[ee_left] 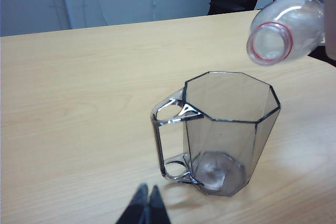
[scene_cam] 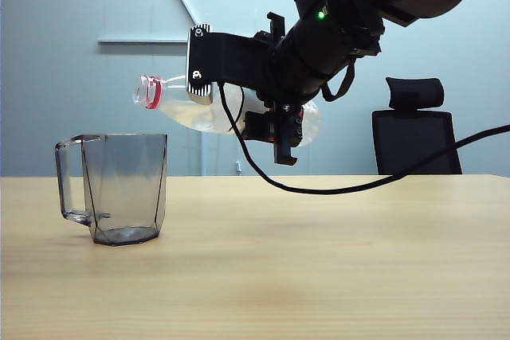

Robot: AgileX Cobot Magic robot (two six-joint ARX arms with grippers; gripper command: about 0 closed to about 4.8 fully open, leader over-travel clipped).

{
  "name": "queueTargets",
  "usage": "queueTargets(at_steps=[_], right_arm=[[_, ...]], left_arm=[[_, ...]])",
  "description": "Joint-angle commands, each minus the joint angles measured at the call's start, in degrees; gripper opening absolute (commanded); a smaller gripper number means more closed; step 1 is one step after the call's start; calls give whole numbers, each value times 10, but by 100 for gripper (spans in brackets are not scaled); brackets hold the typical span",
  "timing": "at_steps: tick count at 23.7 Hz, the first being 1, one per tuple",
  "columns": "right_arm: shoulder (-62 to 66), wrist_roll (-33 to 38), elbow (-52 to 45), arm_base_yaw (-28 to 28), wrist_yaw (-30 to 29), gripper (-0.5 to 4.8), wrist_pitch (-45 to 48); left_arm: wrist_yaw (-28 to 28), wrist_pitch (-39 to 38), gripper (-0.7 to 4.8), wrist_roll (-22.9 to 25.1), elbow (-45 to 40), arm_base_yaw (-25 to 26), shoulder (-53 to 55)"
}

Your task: Pick up the mineral water bottle on the table and pour water into the mug until it's half full.

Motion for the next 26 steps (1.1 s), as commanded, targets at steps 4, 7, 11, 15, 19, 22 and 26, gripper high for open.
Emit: queueTargets(at_steps=[4,7,11,15,19,22,26], right_arm=[[-6,-24,6,1,11,273,44],[-6,-24,6,1,15,273,44],[-6,-34,6,0,18,273,44],[0,-54,14,0,29,273,44],[17,-54,35,0,59,273,44],[23,-54,47,2,60,273,44],[23,-54,47,4,61,273,43]], left_arm=[[2,5,-2,-2,1,0,1],[2,5,-2,-2,1,0,1],[2,5,-2,-2,1,0,1],[2,5,-2,-2,1,0,1],[2,5,-2,-2,1,0,1],[2,5,-2,-2,1,0,1],[2,5,-2,-2,1,0,1]])
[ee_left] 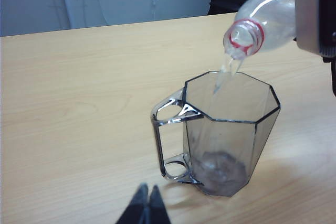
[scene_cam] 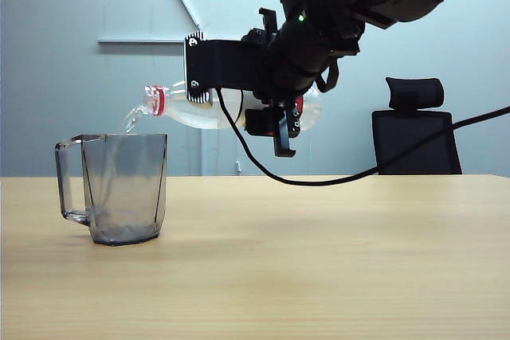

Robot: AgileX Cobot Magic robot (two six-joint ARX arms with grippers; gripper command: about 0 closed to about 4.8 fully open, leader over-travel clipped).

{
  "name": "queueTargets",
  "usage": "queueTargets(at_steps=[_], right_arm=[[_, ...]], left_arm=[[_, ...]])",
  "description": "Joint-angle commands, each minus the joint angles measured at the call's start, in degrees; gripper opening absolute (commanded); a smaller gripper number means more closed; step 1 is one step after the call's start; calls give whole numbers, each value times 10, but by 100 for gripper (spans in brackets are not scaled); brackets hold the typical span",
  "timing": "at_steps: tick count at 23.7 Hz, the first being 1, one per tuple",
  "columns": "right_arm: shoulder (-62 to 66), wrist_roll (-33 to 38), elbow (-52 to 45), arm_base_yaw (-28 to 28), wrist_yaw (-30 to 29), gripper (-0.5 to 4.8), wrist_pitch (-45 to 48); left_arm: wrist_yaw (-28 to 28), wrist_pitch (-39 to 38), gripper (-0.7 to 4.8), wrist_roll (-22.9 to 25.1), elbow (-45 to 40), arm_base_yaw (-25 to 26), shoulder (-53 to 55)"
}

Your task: Pick up the mineral water bottle on the table and pour water into the mug until it's half full.

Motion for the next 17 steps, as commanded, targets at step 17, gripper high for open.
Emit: queueTargets(at_steps=[17], right_arm=[[-7,-27,5,3,5,273,31]], left_arm=[[2,5,-2,-2,1,1,1]])
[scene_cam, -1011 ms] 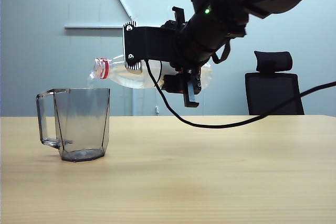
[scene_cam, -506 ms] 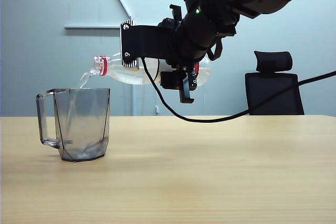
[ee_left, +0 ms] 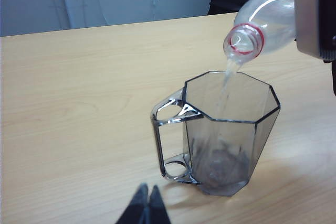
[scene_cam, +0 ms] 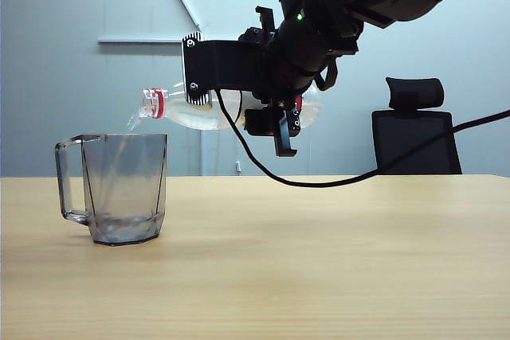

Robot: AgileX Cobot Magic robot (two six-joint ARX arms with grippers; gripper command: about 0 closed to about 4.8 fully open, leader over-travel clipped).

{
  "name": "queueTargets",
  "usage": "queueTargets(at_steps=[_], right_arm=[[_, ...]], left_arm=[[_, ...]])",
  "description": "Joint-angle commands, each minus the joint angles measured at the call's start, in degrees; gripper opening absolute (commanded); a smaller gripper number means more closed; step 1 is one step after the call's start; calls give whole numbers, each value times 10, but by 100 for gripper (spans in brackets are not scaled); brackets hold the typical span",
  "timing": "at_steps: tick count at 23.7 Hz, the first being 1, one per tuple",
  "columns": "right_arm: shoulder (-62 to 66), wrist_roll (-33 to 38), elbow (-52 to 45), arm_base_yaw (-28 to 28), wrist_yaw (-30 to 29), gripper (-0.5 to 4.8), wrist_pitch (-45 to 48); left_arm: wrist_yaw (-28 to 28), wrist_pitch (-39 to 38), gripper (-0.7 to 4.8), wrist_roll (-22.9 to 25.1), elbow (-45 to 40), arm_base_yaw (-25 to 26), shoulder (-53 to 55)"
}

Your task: Pick up the mineral water bottle on the table and pour water into the mug until it's half full.

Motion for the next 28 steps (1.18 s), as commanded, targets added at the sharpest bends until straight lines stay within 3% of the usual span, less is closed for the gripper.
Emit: queueTargets(at_steps=[1,28], right_arm=[[-7,-5,5,1,3,273,31],[-7,-5,5,1,14,268,31]], left_arm=[[2,5,-2,-2,2,1,1],[2,5,-2,-2,2,1,1]])
